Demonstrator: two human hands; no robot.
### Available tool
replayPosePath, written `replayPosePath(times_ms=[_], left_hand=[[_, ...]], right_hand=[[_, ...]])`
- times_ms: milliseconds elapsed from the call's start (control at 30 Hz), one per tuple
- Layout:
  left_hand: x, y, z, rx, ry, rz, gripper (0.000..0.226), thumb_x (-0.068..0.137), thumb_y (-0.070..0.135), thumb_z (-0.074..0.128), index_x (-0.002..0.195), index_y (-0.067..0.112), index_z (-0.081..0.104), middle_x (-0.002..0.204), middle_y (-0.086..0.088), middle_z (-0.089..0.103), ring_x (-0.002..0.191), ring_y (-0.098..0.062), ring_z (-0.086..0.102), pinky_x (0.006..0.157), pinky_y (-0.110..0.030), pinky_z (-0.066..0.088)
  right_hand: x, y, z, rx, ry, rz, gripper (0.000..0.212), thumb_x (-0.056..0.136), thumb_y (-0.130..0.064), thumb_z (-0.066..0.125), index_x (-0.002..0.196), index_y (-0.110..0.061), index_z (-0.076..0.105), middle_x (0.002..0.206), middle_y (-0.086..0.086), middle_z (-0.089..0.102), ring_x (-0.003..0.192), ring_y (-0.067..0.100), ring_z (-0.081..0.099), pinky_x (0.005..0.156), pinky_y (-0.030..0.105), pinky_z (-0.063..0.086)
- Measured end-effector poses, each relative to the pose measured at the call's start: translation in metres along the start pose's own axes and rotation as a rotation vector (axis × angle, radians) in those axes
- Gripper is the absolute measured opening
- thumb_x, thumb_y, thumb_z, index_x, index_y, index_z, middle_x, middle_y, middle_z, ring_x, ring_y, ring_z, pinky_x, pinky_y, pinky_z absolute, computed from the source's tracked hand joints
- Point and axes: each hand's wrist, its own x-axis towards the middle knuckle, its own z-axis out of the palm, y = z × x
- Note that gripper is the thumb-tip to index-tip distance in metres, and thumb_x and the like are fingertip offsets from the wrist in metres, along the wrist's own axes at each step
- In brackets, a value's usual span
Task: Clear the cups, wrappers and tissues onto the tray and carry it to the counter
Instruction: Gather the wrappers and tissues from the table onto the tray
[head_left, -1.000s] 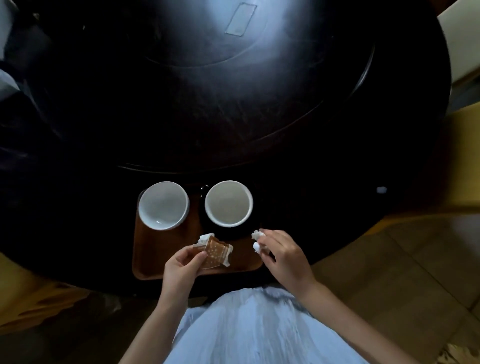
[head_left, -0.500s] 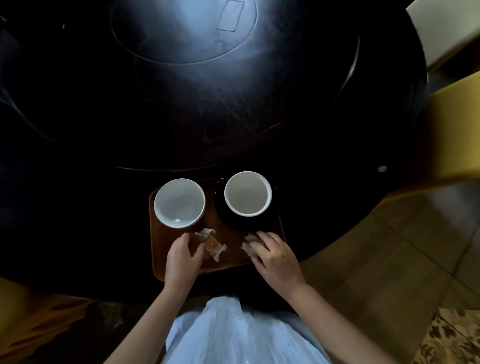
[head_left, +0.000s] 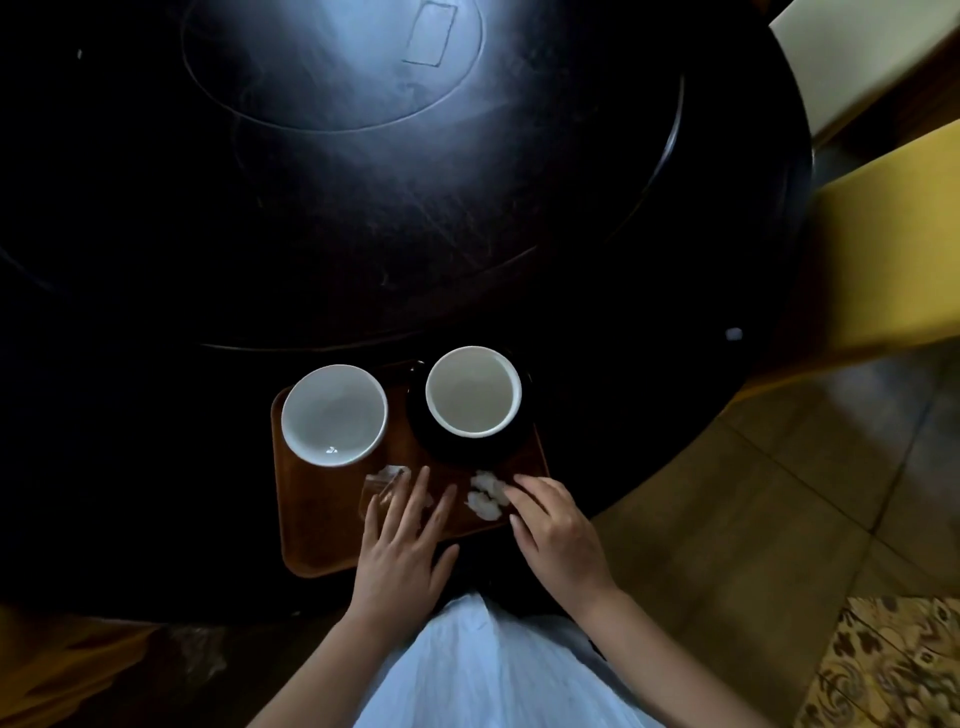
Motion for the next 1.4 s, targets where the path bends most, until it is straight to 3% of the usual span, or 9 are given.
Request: replayPosePath(times_ms=[233,467,667,900,1033,1200,1267,1333,1400], left_hand=[[0.010,-0.003,0.008,0.032,-0.023,-0.017,0.055,0.088,0.051,0.032,0.136,0.026,0.041,0.149,-0.007,0.037,0.145,-0.015,-0.009,0.111,-0.045,0.009],[0.011,-0.006,0.011,0.030,-0.012,-0.022,0.060,0.090,0.055,0.014,0.135,0.026,0.040,0.146,-0.007,0.042,0.145,-0.014,-0.009,0.110,-0.044,0.007],[0.011,-0.006,0.013,0.043,-0.003,-0.028,0.061,0.089,0.056,0.011,0.137,0.028,0.036,0.148,-0.006,0.039,0.144,-0.014,-0.012,0.111,-0.046,0.008],[0.007,-0.008,0.008,0.003,0.017,0.007,0.065,0.089,0.057,0.016,0.144,0.025,0.024,0.152,-0.007,0.031,0.145,-0.015,-0.004,0.113,-0.047,0.008],[0.000,-0.005,0.001,-0.085,0.090,0.066,0.062,0.092,0.052,0.022,0.145,0.021,0.024,0.152,-0.007,0.028,0.145,-0.016,0.004,0.116,-0.042,0.005],[0.010,0.039,-0.016,-0.271,0.222,0.261,0.051,0.093,0.034,0.035,0.140,0.014,0.033,0.149,-0.009,0.033,0.143,-0.019,0.020,0.114,-0.039,0.021],[0.027,0.066,-0.020,-0.298,0.225,0.304,0.049,0.093,0.032,0.038,0.139,0.013,0.036,0.148,-0.008,0.035,0.142,-0.019,0.022,0.113,-0.037,0.023],[0.048,0.093,-0.019,-0.289,0.210,0.316,0.048,0.093,0.032,0.039,0.137,0.012,0.038,0.146,-0.008,0.039,0.140,-0.018,0.025,0.112,-0.036,0.025],[0.072,0.121,-0.012,-0.258,0.190,0.291,0.046,0.092,0.032,0.041,0.134,0.011,0.043,0.142,-0.008,0.046,0.138,-0.017,0.030,0.109,-0.039,0.032]], right_hand=[[0.032,-0.009,0.014,0.049,-0.056,0.078,0.028,0.063,-0.003,0.076,0.089,-0.011,0.069,0.082,0.002,0.069,0.079,0.022,0.065,0.064,0.024,0.055],[0.041,0.001,0.018,0.173,-0.147,0.140,0.022,0.066,0.003,0.069,0.085,-0.006,0.069,0.081,0.013,0.069,0.080,0.032,0.065,0.076,0.026,0.039],[0.036,-0.004,0.001,0.321,0.001,0.347,0.009,0.075,-0.005,0.069,0.083,-0.007,0.068,0.082,0.011,0.067,0.078,0.023,0.063,0.069,0.016,0.039],[0.021,-0.010,-0.028,1.045,0.019,0.803,0.015,0.082,0.002,0.063,0.084,-0.012,0.065,0.083,0.006,0.069,0.072,0.009,0.067,0.064,0.019,0.057],[0.011,-0.006,-0.040,1.256,0.047,0.863,0.015,0.083,0.006,0.060,0.090,-0.007,0.065,0.085,0.008,0.069,0.070,0.008,0.068,0.062,0.017,0.055],[0.003,0.019,-0.055,1.522,0.140,0.904,0.019,0.082,0.010,0.057,0.083,-0.008,0.065,0.077,0.007,0.068,0.063,0.008,0.067,0.057,0.018,0.056],[0.001,0.037,-0.062,1.602,0.187,0.892,0.017,0.068,-0.003,0.075,0.081,-0.009,0.066,0.074,0.007,0.070,0.061,0.009,0.068,0.054,0.018,0.056],[0.000,0.059,-0.073,1.640,0.214,0.877,0.053,0.036,-0.026,0.091,0.081,-0.010,0.068,0.071,0.003,0.073,0.063,0.009,0.069,0.053,0.018,0.056],[0.001,0.084,-0.088,1.627,0.220,0.886,0.063,0.028,-0.031,0.092,0.083,-0.010,0.068,0.074,0.003,0.073,0.066,0.010,0.069,0.055,0.019,0.056]])
